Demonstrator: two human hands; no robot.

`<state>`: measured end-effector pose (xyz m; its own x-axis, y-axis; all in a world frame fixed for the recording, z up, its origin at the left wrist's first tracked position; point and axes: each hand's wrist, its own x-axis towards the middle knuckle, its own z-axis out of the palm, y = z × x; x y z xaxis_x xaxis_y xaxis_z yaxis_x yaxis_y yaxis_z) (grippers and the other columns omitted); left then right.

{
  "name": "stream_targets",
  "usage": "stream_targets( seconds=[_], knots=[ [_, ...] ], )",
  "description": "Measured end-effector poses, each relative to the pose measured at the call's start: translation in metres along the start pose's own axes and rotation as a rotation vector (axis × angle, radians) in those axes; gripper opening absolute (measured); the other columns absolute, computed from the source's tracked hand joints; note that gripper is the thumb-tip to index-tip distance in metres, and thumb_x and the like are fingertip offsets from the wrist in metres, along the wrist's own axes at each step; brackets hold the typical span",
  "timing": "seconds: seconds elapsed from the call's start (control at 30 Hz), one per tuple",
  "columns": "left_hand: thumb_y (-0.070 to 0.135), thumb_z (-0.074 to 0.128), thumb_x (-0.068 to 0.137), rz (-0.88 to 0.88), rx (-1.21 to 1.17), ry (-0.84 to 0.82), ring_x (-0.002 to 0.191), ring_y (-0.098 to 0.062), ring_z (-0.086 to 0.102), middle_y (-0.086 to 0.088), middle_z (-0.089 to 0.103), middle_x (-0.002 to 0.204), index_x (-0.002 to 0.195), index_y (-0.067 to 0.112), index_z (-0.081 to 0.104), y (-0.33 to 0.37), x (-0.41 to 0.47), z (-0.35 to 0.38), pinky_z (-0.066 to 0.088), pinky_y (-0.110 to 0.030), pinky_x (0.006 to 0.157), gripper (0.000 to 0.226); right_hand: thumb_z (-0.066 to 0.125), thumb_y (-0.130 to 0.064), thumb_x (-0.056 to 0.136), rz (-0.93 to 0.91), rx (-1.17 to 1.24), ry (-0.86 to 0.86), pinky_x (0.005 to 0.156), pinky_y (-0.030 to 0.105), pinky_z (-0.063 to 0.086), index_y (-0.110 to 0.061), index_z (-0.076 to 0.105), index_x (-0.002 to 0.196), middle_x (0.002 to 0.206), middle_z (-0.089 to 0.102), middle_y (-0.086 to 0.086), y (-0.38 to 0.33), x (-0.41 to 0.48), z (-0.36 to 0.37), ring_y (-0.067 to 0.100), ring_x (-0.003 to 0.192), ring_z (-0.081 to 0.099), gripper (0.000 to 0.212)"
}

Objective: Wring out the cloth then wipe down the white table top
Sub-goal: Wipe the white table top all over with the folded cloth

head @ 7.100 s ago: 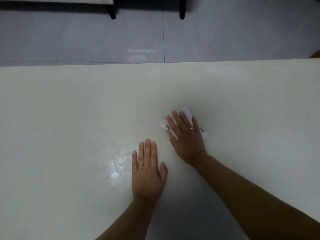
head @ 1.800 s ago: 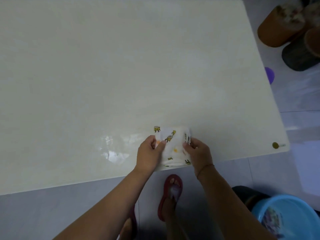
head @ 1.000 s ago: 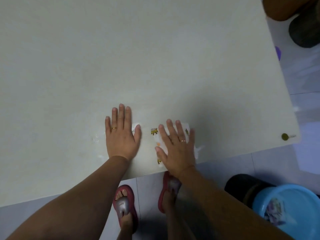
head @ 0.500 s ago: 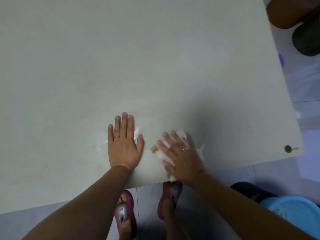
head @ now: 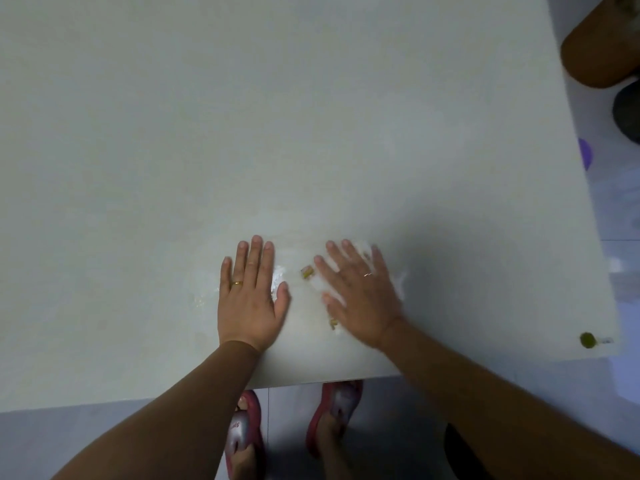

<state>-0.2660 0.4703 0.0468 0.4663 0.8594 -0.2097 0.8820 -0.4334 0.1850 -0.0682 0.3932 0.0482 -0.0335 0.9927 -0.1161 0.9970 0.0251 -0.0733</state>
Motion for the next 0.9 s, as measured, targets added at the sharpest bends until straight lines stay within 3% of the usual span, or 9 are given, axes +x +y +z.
stream_targets(
  seconds=[0.13,0.23,0.27,0.37,0.43,0.5,0.63,0.73,0.9],
  knots=[
    [0.042,0.026,0.092,-0.001,-0.001,0.001,0.148,-0.022,0.003,-0.005,0.010,0.160,0.152,0.015,0.014,0.001,0.000,-0.001,0.002,-0.042,0.120,0.068,0.030,-0.041,0.094,0.494,0.045,0.042,0.113,0.059,0.011,-0.024,0.027,0.148,0.156,0.024,0.006,0.061,0.024,-0.007,0.029,0.144,0.021,0.057],
    [0.041,0.027,0.091,-0.001,-0.011,0.003,0.148,-0.023,0.007,-0.006,0.013,0.160,0.152,0.014,0.018,0.002,0.001,-0.002,0.003,-0.043,0.120,0.067,0.032,-0.039,0.097,0.811,0.120,0.047,0.113,0.060,0.002,-0.024,0.014,0.150,0.159,0.013,0.006,0.025,0.044,-0.004,0.030,0.146,0.010,0.058],
    [0.040,0.027,0.090,-0.001,-0.014,0.003,0.148,-0.023,0.008,-0.006,0.014,0.159,0.152,0.014,0.019,0.002,0.001,-0.002,0.003,-0.043,0.120,0.067,0.029,-0.040,0.096,0.773,0.118,0.034,0.113,0.061,0.002,-0.024,0.013,0.150,0.159,0.012,0.006,0.004,0.047,-0.003,0.030,0.146,0.009,0.059],
    [0.041,0.027,0.091,0.001,-0.011,-0.004,0.148,-0.024,0.008,-0.007,0.014,0.159,0.152,0.013,0.019,0.003,-0.001,-0.004,0.004,-0.043,0.120,0.068,0.022,-0.044,0.094,0.349,0.064,-0.007,0.114,0.062,0.005,-0.023,0.016,0.150,0.158,0.017,0.005,-0.045,0.035,0.001,0.029,0.146,0.012,0.060],
    [0.041,0.027,0.091,0.007,-0.011,-0.002,0.148,-0.024,0.010,-0.008,0.015,0.159,0.151,0.012,0.020,0.002,0.000,-0.005,0.004,-0.043,0.119,0.067,0.025,-0.046,0.095,0.107,0.045,-0.019,0.113,0.061,0.014,-0.025,0.019,0.149,0.158,0.019,0.003,-0.026,0.032,-0.003,0.027,0.145,0.015,0.059],
    [0.042,0.027,0.091,0.007,-0.005,-0.007,0.148,-0.025,0.010,-0.008,0.015,0.159,0.151,0.013,0.019,0.001,0.000,-0.005,0.005,-0.043,0.119,0.068,0.028,-0.045,0.094,0.032,-0.022,-0.009,0.112,0.059,0.018,-0.026,0.023,0.148,0.157,0.022,0.003,0.013,0.036,-0.007,0.026,0.144,0.021,0.057],
    [0.041,0.029,0.090,0.008,-0.013,0.002,0.148,-0.025,0.011,-0.008,0.017,0.159,0.151,0.012,0.021,0.002,-0.001,-0.003,0.006,-0.044,0.119,0.068,0.031,-0.041,0.096,0.553,0.063,0.039,0.113,0.058,0.008,-0.023,0.023,0.149,0.157,0.019,0.007,0.060,0.057,-0.011,0.028,0.145,0.018,0.056],
    [0.041,0.030,0.090,0.013,-0.013,0.006,0.148,-0.025,0.010,-0.009,0.017,0.159,0.151,0.011,0.022,0.000,0.000,-0.001,0.006,-0.045,0.119,0.068,0.032,-0.042,0.097,0.802,0.146,0.052,0.114,0.059,0.000,-0.022,0.009,0.151,0.160,0.008,0.006,0.014,0.078,-0.008,0.029,0.146,0.005,0.061],
    [0.040,0.031,0.090,0.025,-0.014,-0.008,0.147,-0.027,0.012,-0.011,0.020,0.158,0.150,0.010,0.023,0.001,0.001,-0.003,0.010,-0.048,0.118,0.068,0.027,-0.046,0.095,0.098,0.061,0.007,0.113,0.060,0.015,-0.024,0.020,0.149,0.158,0.019,0.004,-0.026,0.073,-0.004,0.027,0.145,0.015,0.059]
  ],
)
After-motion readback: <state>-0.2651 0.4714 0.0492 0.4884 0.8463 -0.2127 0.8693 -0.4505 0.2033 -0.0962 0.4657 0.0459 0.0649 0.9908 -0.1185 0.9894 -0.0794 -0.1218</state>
